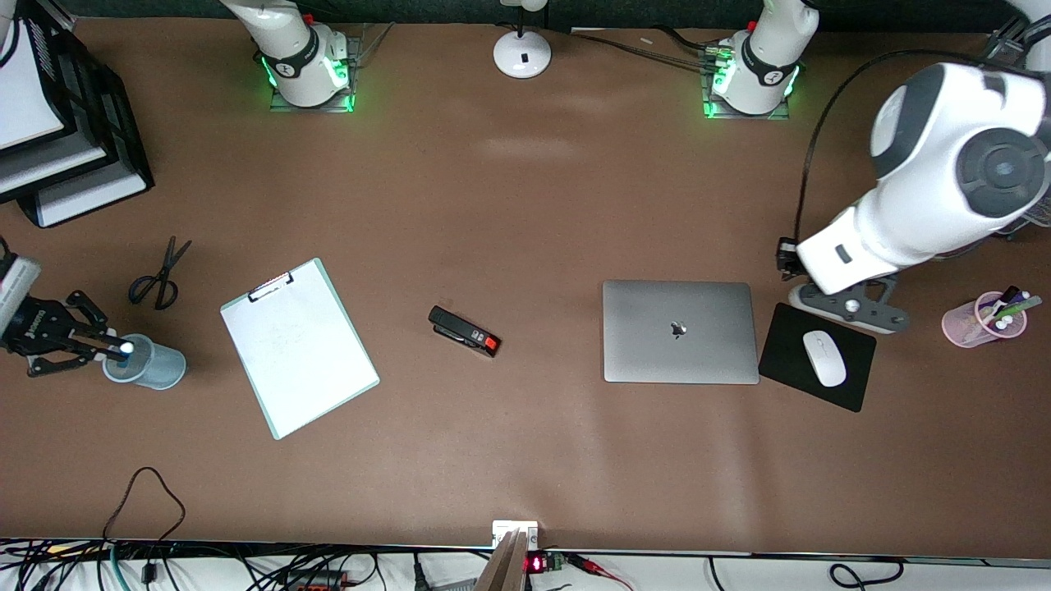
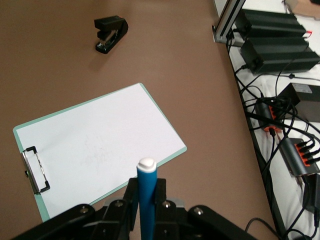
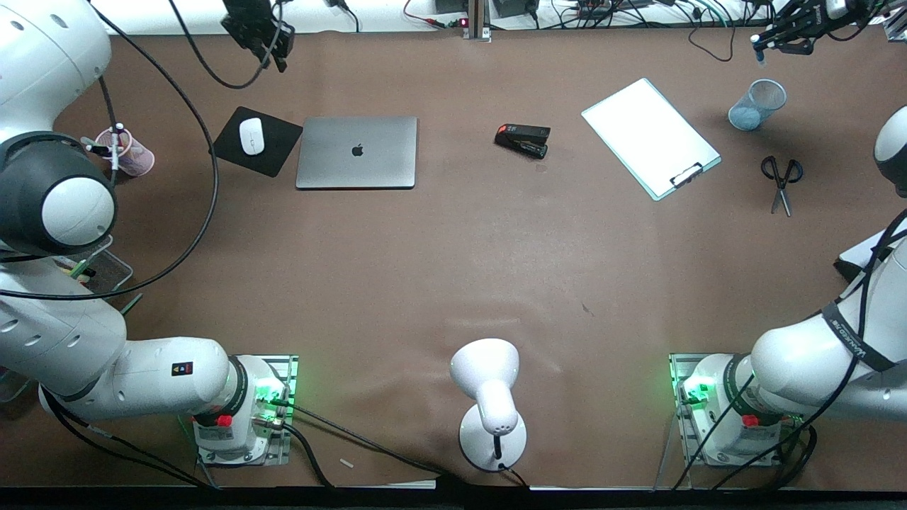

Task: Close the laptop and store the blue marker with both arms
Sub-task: 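Carry the marker over the light-blue cup while the left gripper withdraws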

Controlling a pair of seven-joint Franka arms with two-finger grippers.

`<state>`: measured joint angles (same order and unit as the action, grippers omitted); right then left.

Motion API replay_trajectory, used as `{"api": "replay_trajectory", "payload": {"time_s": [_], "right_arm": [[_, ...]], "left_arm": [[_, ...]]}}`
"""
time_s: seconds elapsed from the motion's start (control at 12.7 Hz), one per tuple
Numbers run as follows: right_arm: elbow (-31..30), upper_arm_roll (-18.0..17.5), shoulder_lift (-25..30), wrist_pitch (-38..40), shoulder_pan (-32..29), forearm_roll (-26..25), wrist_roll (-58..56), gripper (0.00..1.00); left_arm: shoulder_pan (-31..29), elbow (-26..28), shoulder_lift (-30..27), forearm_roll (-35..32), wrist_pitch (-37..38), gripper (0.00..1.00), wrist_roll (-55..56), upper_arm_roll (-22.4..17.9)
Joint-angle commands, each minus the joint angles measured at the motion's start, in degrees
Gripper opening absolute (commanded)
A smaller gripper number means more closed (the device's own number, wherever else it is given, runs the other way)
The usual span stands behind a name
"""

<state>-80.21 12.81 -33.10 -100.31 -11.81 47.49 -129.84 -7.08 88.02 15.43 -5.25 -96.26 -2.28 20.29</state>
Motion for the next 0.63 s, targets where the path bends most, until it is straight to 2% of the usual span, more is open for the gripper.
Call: {"api": "replay_trajectory", "payload": {"time_s": [0.0,0.24,0.55], "right_arm": [[-0.03,-0.86,-0.2,4.14,-2.86,3.31,-4.35,0.0],[-0.03,-0.95,-0.47,6.35,-5.59,4.01,-5.68,0.0],[-0.03,-0.86,-3.27,5.83,-6.29,5.68,-6.65,0.0]], "left_arm": [[-0.48,-0.82,-2.94,1.38,3.44,1.0,-1.5,0.01],[-0.66,-4.68,-3.48,1.29,7.92,1.0,-2.11,-0.34],[-0.83,-6.72,-3.13,0.77,8.37,1.0,-1.59,-0.34]]}}
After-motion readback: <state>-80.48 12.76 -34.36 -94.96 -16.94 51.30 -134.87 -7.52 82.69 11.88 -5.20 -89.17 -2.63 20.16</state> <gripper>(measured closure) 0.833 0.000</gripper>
